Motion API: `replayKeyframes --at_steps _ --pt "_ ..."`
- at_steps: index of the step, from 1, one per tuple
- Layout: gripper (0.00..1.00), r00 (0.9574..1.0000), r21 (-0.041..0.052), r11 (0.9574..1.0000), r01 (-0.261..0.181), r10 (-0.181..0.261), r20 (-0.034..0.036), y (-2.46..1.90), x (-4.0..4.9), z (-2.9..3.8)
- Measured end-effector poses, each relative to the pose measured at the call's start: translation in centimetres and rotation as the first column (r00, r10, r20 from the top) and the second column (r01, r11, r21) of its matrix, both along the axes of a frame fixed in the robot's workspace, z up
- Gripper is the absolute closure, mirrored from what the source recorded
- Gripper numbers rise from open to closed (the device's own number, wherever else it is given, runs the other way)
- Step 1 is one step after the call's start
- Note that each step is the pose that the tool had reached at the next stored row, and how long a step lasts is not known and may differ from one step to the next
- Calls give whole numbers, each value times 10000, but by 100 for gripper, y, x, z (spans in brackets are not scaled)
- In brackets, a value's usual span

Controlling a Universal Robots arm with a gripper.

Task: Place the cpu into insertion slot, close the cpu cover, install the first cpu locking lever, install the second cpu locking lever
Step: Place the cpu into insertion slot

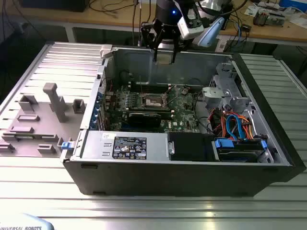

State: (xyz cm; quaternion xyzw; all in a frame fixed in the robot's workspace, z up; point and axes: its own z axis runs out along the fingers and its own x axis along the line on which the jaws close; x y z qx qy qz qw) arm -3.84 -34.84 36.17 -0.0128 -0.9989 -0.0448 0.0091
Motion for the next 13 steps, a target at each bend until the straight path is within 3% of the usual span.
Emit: replayKeyframes --at_steps 6,10,13 --pt "46 10000 0 10000 10 -10 -1 0 0 0" --pt "46 9978 0 9978 665 -665 -1 0 0 -2" --pt "46 9977 -1 9977 672 -672 0 0 0 -2"
